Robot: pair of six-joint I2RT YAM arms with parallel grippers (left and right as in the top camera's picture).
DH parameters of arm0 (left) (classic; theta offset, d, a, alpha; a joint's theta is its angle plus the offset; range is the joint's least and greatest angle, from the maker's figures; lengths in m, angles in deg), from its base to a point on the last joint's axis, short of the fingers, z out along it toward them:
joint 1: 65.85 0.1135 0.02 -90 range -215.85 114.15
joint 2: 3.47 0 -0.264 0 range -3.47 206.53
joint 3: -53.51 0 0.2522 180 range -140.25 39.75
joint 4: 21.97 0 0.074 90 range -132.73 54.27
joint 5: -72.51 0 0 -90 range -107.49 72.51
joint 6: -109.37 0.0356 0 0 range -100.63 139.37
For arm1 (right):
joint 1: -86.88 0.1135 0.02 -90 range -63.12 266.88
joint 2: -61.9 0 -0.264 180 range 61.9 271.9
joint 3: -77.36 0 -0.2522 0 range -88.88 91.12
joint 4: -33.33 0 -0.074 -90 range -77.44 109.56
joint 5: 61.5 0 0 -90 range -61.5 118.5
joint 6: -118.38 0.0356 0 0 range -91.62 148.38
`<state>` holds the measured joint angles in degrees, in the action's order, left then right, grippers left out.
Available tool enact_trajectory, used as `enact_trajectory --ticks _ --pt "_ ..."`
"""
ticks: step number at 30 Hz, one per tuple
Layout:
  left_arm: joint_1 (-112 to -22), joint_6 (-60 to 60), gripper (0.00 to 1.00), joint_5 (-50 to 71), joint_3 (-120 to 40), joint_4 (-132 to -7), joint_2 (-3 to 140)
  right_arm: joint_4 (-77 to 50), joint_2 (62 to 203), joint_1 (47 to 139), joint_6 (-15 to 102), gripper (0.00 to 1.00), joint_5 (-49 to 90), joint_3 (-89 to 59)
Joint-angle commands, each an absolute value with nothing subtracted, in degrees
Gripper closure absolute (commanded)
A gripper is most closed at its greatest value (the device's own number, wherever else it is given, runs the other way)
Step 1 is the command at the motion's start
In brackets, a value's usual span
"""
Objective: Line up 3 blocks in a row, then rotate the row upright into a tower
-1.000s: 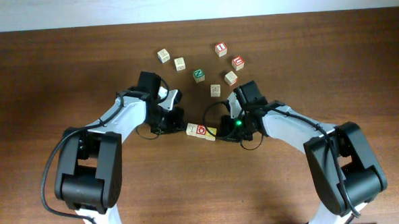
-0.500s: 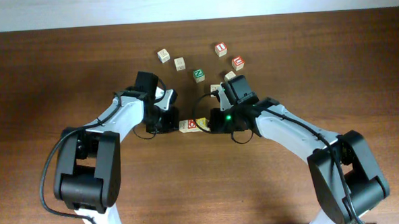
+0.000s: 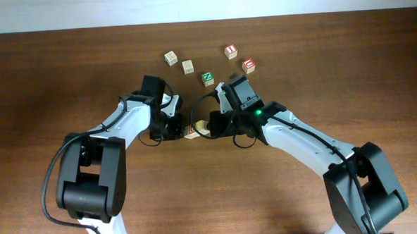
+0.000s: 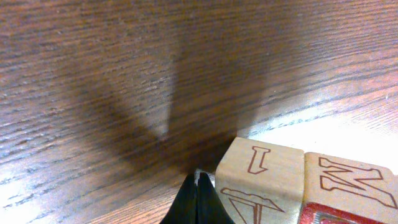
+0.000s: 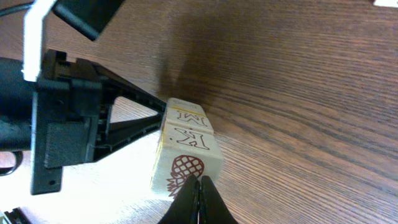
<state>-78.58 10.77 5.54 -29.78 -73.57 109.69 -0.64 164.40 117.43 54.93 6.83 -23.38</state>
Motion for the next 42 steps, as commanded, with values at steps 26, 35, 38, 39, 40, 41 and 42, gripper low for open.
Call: enact_trajectory --ticks 26,35,38,39,40,41,42 --pt "-73.51 15.27 1.00 -7.77 -54.77 -93.77 103.51 -17.32 149.78 110.17 47.84 0.62 7.96 -7.36" --pt "-73.51 16.65 0.01 -10.00 -62.05 -99.04 79.09 -44.99 113.78 99.88 43.19 0.02 32.42 0.71" --pt "-73.56 16.65 0.01 -10.00 -61.98 -99.08 79.11 -45.01 109.76 99.88 43.19 0.02 32.42 0.71" --pt "-73.56 16.65 0.01 -10.00 -61.98 -99.08 79.11 -46.26 109.84 99.88 43.19 0.02 32.42 0.71" --pt "-73.56 16.65 0.01 -10.00 -61.98 -99.08 79.11 -49.23 109.84 99.88 43.19 0.02 32.42 0.57" --pt "-73.56 16.65 0.01 -10.00 -61.98 -99.08 79.11 -51.04 109.89 99.88 43.41 0.02 31.81 0.49" --pt "-73.56 16.65 0.01 -10.00 -61.98 -99.08 79.11 -50.91 109.80 99.88 43.36 0.02 32.31 -0.19"
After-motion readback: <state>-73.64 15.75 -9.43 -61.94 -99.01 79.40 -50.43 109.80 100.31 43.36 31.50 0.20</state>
